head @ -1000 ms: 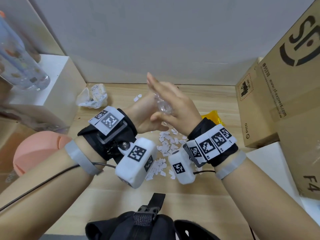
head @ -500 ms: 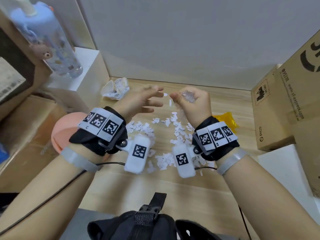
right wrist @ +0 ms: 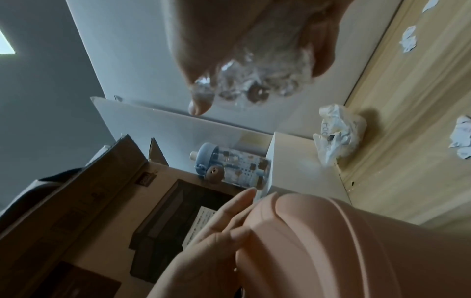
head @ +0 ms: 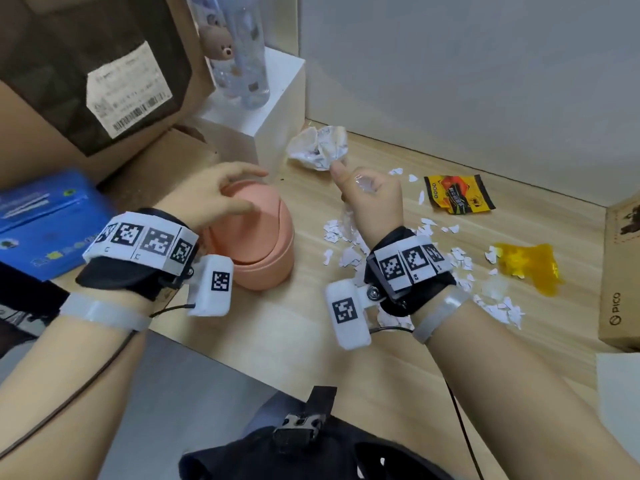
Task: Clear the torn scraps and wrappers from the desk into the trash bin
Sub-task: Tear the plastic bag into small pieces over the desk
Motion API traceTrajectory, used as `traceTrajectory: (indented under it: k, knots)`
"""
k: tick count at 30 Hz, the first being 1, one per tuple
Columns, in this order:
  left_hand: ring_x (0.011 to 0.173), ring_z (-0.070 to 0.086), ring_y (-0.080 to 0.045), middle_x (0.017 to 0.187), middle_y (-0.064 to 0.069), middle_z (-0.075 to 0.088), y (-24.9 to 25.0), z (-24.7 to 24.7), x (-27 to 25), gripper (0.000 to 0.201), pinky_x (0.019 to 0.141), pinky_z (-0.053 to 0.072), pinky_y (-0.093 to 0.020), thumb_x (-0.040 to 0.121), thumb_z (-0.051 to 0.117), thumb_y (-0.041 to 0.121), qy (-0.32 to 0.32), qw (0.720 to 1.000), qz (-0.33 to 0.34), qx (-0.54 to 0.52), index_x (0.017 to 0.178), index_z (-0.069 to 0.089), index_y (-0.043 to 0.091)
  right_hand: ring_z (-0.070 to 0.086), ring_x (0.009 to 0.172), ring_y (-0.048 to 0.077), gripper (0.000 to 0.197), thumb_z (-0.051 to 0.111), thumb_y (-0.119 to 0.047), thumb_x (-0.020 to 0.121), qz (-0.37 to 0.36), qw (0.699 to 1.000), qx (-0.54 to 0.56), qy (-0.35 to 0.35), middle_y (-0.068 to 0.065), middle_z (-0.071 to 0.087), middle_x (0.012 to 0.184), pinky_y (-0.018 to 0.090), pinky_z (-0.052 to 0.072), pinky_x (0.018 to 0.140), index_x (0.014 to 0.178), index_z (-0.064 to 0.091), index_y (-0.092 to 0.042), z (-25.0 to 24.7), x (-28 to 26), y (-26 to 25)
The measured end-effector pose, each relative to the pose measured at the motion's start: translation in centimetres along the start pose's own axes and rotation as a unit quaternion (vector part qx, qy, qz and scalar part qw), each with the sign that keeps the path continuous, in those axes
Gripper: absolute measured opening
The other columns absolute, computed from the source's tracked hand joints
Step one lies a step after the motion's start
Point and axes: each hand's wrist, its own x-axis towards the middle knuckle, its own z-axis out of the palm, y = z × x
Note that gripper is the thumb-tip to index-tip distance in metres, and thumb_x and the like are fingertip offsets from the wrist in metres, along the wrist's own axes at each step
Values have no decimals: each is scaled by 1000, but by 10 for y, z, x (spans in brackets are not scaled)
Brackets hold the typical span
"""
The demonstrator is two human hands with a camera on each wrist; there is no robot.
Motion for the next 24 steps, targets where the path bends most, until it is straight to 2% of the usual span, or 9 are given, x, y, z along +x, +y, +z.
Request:
traceTrajectory:
  k: [2,3,7,10,12,14,18,22,24]
  knots:
    - [99,53,-2,118,1,59,-1,1,1,48,81,35,4,75,70,10,-2,1000,3,2,120,55,20,40,48,16,45,65,-37,78,-3,1000,4,-4,-3,42,43,24,35,54,49,46,-10,10,1,2]
    - [98,52,-3,116,2,59,-1,2,2,47,78,35,4,77,69,11,12,1000,3,3,121,56,18,42,52,19,42,65,-38,77,-2,1000,8,-7,3,43,49,25,36,55,52,48,-8,14,2,2]
    - [98,52,-15,109,1,56,-1,17,10,62,87,40,-26,60,68,51,74,994,-4,76,116,57,27,51,66,11,28,55,-42,76,-13,998,3,-62,-7,52,61,25,40,69,61,54,-18,24,3,-1]
    - [103,50,-20,107,-2,46,4,33,15,76,93,41,-33,51,59,62,125,987,-53,80,117,55,24,52,67,-1,21,47,-38,80,10,992,42,-123,-12,53,69,16,41,69,72,53,-20,24,4,1]
    - [107,50,-23,110,-5,44,9,45,18,78,95,41,-36,52,54,65,156,982,-81,67,117,54,22,53,79,2,16,41,-31,80,39,981,101,-160,-7,52,82,11,44,70,82,50,-18,24,5,5]
    - [111,50,-28,116,-9,47,11,54,21,77,97,41,-41,56,50,67,188,975,-95,76,117,53,21,49,95,13,19,38,-18,70,66,977,132,-157,-6,48,95,18,43,78,87,46,-24,26,7,11]
    - [117,44,-30,115,-8,45,4,62,22,66,102,35,-43,61,46,62,227,970,-78,44,111,56,20,44,88,7,41,42,-8,54,85,987,104,-86,-7,39,95,11,41,73,90,34,-26,23,2,25]
    - [112,44,-19,103,7,42,-5,61,23,36,106,33,-39,64,56,42,245,962,-17,-120,95,56,23,40,102,18,48,62,-15,62,82,977,52,-190,-2,33,103,38,41,91,93,28,-28,12,-1,35]
    - [105,51,-14,112,1,54,-6,62,24,34,98,40,-32,64,60,32,215,953,-20,-215,96,55,20,40,96,10,45,73,-22,61,61,976,5,-208,-7,34,97,28,39,90,84,35,-31,7,4,37]
